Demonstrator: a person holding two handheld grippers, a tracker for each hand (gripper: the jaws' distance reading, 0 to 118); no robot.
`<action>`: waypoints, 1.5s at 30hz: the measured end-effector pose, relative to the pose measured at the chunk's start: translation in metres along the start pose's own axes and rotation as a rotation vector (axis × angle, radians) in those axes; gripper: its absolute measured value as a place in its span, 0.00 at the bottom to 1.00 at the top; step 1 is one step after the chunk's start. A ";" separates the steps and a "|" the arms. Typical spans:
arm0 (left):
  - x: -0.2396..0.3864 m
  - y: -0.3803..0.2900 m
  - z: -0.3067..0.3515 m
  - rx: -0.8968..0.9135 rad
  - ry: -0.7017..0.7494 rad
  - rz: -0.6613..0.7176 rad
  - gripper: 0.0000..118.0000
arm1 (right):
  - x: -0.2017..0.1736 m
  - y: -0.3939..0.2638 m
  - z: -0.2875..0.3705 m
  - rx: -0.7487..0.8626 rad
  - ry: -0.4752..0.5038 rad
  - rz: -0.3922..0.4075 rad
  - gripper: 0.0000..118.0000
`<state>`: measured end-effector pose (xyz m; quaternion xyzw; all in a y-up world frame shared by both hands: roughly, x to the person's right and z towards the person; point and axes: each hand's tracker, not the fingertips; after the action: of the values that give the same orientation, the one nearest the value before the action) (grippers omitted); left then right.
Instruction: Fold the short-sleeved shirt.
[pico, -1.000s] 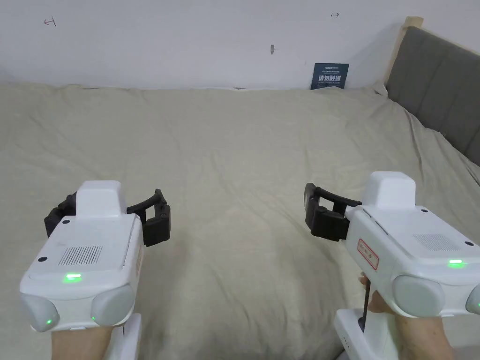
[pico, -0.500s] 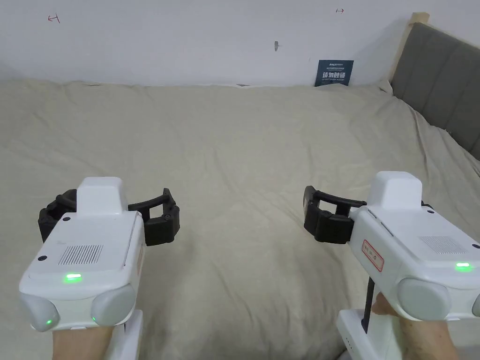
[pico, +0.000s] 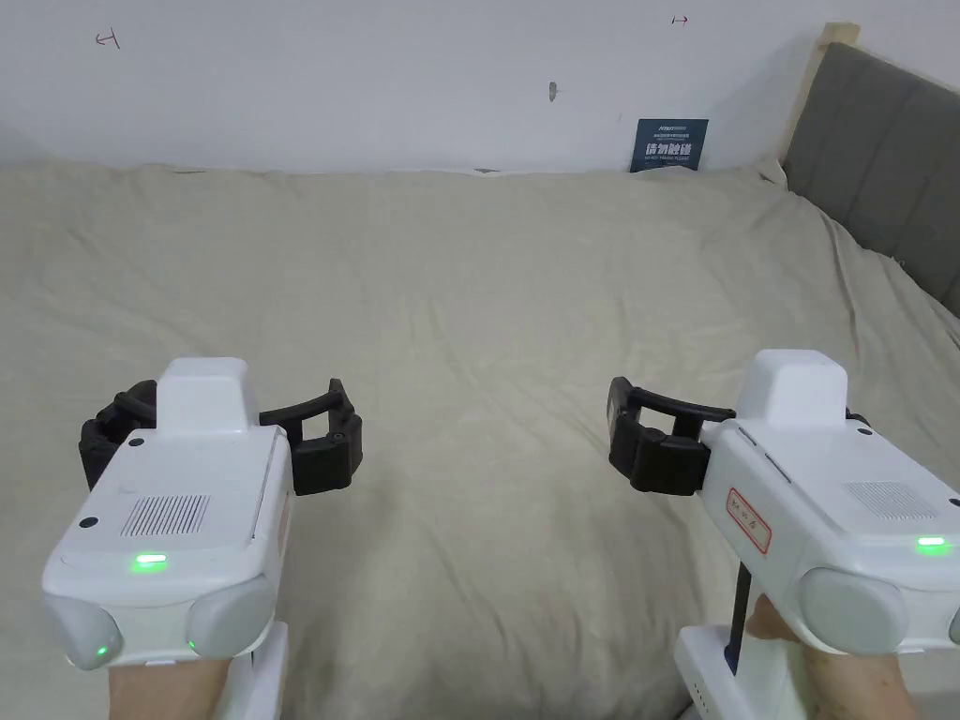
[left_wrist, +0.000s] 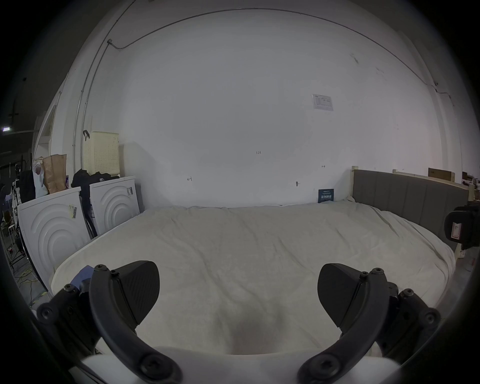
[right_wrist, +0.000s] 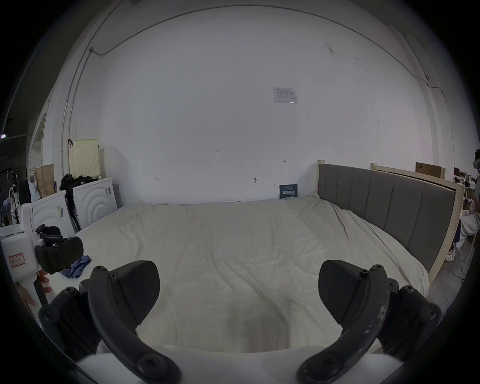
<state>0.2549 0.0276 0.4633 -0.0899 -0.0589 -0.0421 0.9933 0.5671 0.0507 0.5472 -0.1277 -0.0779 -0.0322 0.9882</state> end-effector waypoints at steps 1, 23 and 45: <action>0.000 0.000 0.000 0.000 0.000 0.000 1.00 | 0.000 0.000 0.000 0.000 0.003 0.000 1.00; 0.005 0.000 0.002 0.003 -0.004 -0.007 1.00 | -0.008 0.001 0.002 0.005 0.008 0.002 1.00; 0.005 0.002 0.003 0.012 -0.002 -0.004 1.00 | -0.009 0.002 0.003 0.012 0.015 0.007 1.00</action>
<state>0.2594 0.0296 0.4661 -0.0841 -0.0605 -0.0436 0.9937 0.5575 0.0539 0.5483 -0.1217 -0.0702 -0.0292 0.9896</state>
